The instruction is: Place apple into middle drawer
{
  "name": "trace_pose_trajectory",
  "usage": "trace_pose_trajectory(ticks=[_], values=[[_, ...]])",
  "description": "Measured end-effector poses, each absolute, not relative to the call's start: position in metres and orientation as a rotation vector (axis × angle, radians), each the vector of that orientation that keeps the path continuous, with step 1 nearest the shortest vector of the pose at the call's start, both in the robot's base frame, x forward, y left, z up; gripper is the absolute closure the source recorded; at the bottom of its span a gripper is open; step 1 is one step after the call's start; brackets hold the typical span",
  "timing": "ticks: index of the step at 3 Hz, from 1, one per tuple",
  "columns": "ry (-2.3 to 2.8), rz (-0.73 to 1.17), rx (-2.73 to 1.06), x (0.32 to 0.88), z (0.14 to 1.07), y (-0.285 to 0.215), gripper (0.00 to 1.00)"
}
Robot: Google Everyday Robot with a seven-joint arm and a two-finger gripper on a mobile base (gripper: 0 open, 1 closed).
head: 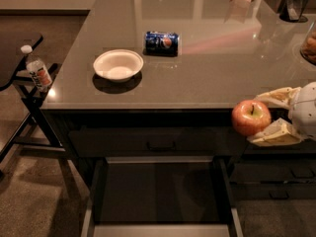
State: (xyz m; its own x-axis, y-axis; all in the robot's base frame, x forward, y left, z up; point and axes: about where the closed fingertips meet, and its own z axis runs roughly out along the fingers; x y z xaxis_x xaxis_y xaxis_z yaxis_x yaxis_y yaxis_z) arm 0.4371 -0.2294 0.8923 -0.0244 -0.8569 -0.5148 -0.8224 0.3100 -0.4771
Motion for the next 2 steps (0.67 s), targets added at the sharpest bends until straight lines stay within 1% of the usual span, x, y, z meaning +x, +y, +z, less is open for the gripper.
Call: trace_pose_trajectory(ticks=[1,2], values=[[1.827,-0.059,-1.500,0.437,0.893,-0.229,1.00],[1.845,-0.063,-1.517,0.437,0.880,-0.216,1.00]])
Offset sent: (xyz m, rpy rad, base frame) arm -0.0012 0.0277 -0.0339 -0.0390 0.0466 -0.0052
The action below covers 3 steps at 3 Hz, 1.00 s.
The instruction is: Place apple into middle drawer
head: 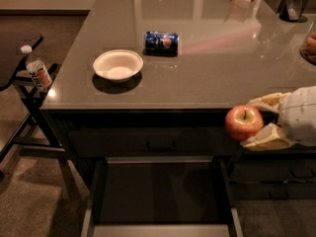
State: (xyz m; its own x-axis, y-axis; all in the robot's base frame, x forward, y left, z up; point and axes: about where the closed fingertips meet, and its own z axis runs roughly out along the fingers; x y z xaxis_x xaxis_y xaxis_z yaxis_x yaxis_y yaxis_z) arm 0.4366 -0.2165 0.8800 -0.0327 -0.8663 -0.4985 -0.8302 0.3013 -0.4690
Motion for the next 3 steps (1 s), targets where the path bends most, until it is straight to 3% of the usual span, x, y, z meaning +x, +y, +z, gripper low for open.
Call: trace_pose_trajectory(ticks=[3], values=[[2.058,-0.025,-1.371,0.410,0.751,-0.172,1.00]])
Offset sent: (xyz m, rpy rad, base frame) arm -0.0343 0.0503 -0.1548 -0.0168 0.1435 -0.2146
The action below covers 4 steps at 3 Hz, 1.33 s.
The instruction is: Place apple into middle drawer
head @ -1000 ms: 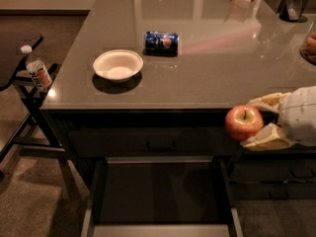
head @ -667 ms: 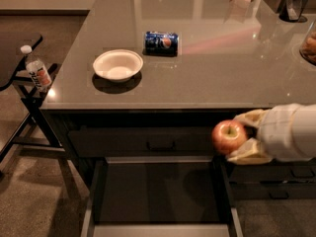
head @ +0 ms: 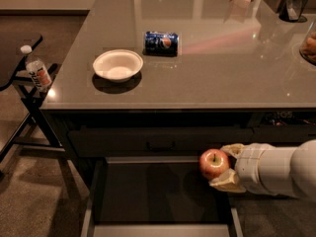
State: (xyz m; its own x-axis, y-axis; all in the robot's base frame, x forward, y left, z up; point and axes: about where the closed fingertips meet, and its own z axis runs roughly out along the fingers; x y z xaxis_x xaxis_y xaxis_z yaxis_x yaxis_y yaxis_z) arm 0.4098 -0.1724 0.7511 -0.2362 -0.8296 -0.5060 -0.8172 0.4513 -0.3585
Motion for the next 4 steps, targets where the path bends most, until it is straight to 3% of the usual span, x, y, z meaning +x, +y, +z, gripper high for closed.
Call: trace_pose_trajectory(ticks=[2,4], values=[[2.022,0.131,-1.252,0.426,0.671,-0.152,1.00],[2.050,0.144,-1.255,0.434,0.653,-0.147,1.00]])
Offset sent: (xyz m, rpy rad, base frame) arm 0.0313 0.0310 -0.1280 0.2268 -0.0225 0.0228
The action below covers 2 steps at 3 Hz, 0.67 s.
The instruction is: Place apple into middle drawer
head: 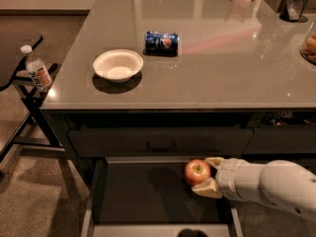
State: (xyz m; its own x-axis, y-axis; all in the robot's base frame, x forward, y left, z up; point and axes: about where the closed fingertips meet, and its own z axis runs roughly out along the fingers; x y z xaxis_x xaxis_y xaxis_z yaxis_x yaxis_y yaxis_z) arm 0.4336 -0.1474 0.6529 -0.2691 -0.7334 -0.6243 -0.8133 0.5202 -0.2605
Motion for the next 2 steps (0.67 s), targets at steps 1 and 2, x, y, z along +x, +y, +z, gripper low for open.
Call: trace_pose_trajectory(ticks=[1,2], values=[[2.103,0.132,-1.239,0.455,0.615,-0.149,1.00],[2.135,0.103,-1.212,0.477,0.579,-0.152,1.00]])
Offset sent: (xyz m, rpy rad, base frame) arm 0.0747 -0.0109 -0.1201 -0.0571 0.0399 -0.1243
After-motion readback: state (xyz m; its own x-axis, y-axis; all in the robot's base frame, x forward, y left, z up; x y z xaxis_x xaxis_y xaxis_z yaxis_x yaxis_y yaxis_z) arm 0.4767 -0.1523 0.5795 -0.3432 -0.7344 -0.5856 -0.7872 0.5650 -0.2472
